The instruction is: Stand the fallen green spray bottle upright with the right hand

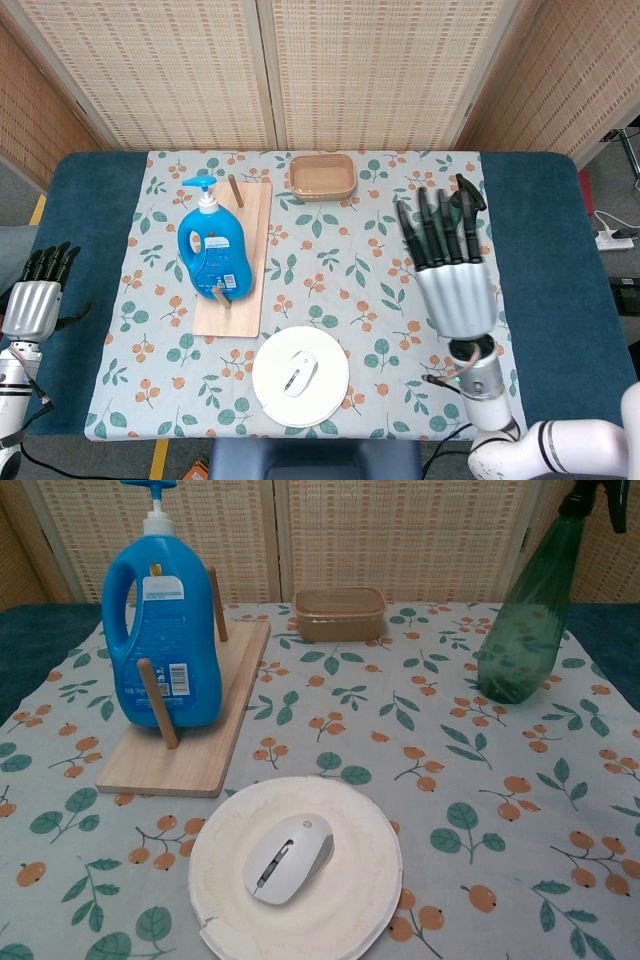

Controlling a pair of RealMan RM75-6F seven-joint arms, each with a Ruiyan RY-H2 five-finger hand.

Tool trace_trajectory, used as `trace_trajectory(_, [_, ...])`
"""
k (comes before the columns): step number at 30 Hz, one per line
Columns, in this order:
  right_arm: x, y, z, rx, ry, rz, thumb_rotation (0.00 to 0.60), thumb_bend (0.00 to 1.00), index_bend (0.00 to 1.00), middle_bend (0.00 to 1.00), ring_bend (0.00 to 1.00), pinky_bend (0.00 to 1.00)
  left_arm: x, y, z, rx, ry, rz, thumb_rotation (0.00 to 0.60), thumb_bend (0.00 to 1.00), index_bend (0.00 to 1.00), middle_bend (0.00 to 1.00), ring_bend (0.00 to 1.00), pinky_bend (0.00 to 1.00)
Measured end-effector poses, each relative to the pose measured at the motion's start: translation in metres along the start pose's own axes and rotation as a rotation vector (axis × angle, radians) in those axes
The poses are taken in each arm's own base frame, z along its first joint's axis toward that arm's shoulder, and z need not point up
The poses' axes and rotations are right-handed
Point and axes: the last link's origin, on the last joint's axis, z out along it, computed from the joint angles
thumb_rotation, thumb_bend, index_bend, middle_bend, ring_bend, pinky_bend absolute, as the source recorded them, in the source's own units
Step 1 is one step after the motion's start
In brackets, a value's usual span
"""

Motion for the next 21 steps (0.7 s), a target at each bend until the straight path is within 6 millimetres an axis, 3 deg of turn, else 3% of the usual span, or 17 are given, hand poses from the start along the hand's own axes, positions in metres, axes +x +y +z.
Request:
trace_trajectory(4, [-0.013,0.037,-0.018,-0.121,-0.059,0.098,0.600,0.00,0.02,0.09,0.00,0.00,0.000,0.000,0.000,0.000,0.000,0.000,0.600,0.22,0.00,0.00,0.00,0.00])
trace_trajectory(14, [-0.066,0.126,-0.077,-0.430,-0.150,0.304,0.600,0.00,0.04,0.09,0.00,0.00,0.000,0.000,0.000,0.000,0.000,0.000,0.600,0.22,0.00,0.00,0.00,0.00])
trace_trajectory(21, [-0.110,0.169,-0.124,-0.580,-0.249,0.433,0.600,0.00,0.07,0.09,0.00,0.00,0.000,0.000,0.000,0.000,0.000,0.000,0.600,0.22,0.00,0.00,0.00,0.00])
